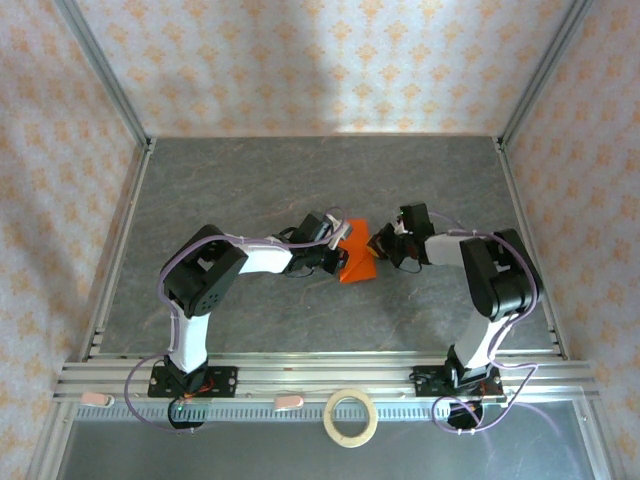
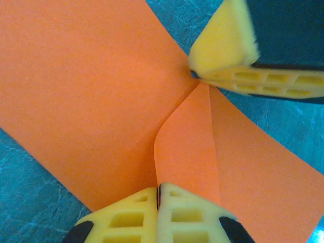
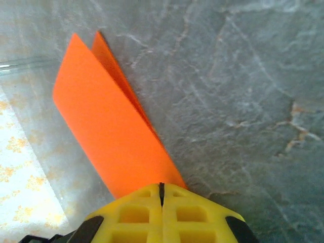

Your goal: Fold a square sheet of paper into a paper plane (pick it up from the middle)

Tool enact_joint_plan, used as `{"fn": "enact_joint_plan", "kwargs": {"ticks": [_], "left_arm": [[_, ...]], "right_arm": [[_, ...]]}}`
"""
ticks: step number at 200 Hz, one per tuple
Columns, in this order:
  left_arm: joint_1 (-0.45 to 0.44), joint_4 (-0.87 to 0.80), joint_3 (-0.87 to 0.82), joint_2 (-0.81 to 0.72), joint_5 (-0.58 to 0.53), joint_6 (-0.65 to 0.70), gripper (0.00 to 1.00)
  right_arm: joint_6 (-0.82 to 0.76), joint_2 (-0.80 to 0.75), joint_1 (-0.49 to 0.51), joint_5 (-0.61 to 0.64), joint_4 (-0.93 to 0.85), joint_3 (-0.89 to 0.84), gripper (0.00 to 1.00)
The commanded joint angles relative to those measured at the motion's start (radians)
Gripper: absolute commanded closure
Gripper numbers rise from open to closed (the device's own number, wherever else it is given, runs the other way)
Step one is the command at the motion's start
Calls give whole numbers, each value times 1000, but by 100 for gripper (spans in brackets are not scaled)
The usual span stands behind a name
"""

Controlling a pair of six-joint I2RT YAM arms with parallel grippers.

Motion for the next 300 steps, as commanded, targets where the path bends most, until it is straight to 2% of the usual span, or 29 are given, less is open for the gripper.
{"fn": "enact_joint_plan", "kwargs": {"ticks": [1, 53, 110, 144, 154, 163, 176, 203, 234, 253, 276, 300], "left_arm": [[9, -112, -17, 50, -17, 24, 100], [9, -115, -9, 56, -14, 20, 100], [9, -119, -9, 52, -13, 19, 100], [10, -130, 0, 34, -23, -6, 99], [9, -140, 7, 23, -39, -21, 96], [9, -147, 13, 8, -54, -35, 87], [9, -160, 22, -15, -69, -55, 83], [12, -181, 32, -87, -106, -101, 61], [19, -196, 18, -161, -139, -172, 54], [22, -209, 16, -188, -121, -201, 59], [22, -131, -16, -203, 30, -247, 84], [22, -99, -1, -161, 207, -264, 98]], "right_arm": [[28, -55, 7, -29, 2, -17, 100], [75, -12, 96, -46, 32, -23, 100], [54, 9, 96, 76, -21, -116, 100], [40, 23, 96, 91, -26, -129, 100], [41, 27, 96, 94, -26, -127, 100], [41, 28, 96, 97, -26, -127, 100], [41, 28, 97, 103, -26, -126, 100], [41, 29, 97, 108, -26, -129, 100], [36, 40, 95, 107, -27, -127, 100], [37, 40, 96, 106, -26, -127, 100], [33, 38, 96, 106, -28, -126, 100], [32, 37, 97, 105, -28, -127, 100]]}}
